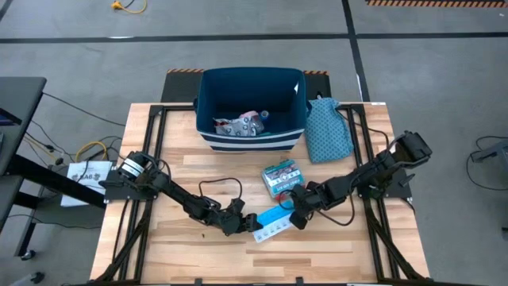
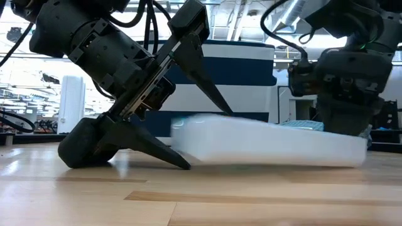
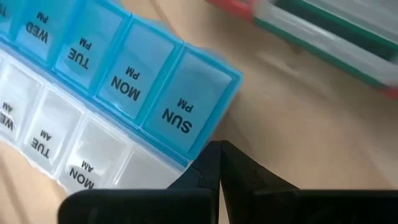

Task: Pick & place medical supplies in basket/bin

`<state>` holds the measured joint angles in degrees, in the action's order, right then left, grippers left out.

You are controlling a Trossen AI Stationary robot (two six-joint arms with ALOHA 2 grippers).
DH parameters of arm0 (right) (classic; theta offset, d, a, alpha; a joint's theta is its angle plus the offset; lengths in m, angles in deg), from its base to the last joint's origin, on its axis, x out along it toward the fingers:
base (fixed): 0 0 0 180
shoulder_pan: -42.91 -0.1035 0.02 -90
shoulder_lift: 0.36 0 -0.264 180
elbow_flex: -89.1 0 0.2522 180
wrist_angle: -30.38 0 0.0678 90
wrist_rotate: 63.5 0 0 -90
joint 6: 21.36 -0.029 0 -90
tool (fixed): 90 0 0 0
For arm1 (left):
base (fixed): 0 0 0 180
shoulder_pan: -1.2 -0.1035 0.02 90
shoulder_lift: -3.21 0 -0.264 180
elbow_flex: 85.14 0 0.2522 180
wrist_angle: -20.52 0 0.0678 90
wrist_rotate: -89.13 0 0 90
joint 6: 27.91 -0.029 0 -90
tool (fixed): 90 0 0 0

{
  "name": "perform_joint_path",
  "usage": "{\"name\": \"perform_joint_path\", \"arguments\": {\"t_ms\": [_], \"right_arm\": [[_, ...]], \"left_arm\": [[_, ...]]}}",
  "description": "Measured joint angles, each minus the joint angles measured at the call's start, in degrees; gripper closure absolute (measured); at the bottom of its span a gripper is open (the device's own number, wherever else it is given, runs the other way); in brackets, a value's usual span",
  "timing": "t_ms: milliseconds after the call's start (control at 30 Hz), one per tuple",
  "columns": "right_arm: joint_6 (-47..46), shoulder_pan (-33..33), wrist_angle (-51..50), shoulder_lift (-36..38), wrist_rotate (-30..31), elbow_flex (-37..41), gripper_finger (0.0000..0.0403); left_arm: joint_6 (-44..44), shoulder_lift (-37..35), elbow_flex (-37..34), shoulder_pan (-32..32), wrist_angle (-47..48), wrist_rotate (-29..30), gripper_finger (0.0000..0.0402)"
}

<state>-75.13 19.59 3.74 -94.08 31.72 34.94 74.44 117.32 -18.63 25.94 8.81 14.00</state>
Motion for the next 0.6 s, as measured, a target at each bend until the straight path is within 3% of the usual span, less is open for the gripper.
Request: {"name": "perform_joint_path", "arguments": {"t_ms": [600], "right_arm": [[1.8, 0.7, 5.9, -1.3, -1.2, -0.1, 0.0403]], "left_arm": [[-0.6, 0.3, 0.2, -0.7, -2.2, 0.9, 0.0122]]}}
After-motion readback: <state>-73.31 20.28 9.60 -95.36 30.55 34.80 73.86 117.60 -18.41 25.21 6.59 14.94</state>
